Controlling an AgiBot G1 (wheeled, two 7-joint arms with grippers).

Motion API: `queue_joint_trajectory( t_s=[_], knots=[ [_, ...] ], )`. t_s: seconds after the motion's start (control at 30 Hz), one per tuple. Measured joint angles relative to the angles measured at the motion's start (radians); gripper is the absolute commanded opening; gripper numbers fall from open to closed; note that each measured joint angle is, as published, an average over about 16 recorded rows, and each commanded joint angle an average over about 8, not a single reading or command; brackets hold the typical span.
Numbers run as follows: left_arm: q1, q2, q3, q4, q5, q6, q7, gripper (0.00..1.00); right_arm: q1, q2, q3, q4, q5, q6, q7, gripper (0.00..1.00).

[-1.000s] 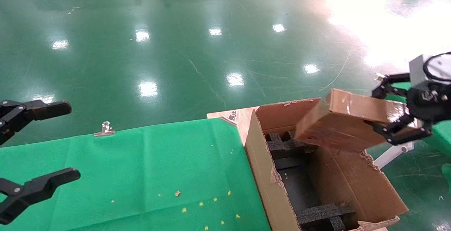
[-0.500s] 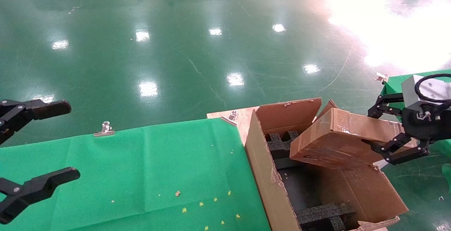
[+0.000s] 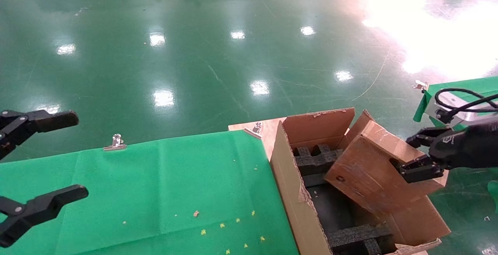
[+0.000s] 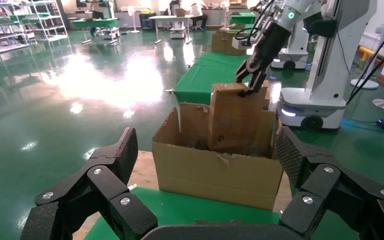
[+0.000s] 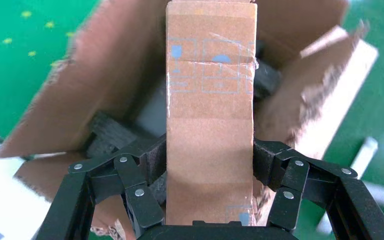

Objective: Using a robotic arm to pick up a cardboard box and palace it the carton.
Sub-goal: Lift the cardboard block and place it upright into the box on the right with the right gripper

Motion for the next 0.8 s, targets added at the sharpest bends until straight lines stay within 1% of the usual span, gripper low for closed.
queue_joint_trajectory(
  t_s=[0.2, 0.3, 0.4, 0.57, 0.8],
  knots=[
    [0.000, 0.000, 0.000, 0.000, 0.000, 0.000, 0.000, 1.00, 0.011, 0.069, -0.020, 0.154, -0.147, 0.115, 0.291, 0.00],
    [0.000, 0.000, 0.000, 0.000, 0.000, 0.000, 0.000, 1.00, 0.013, 0.093, -0.028, 0.212, -0.209, 0.162, 0.414, 0.00],
    [0.000, 0.000, 0.000, 0.000, 0.000, 0.000, 0.000, 1.00, 0.009, 0.107, -0.037, 0.254, -0.256, 0.205, 0.515, 0.00],
    [0.000, 0.000, 0.000, 0.000, 0.000, 0.000, 0.000, 1.00, -0.014, 0.110, -0.056, 0.294, -0.294, 0.277, 0.643, 0.00],
    [0.000, 0.000, 0.000, 0.000, 0.000, 0.000, 0.000, 1.00, -0.072, 0.079, -0.094, 0.301, -0.302, 0.396, 0.766, 0.00]
  ],
)
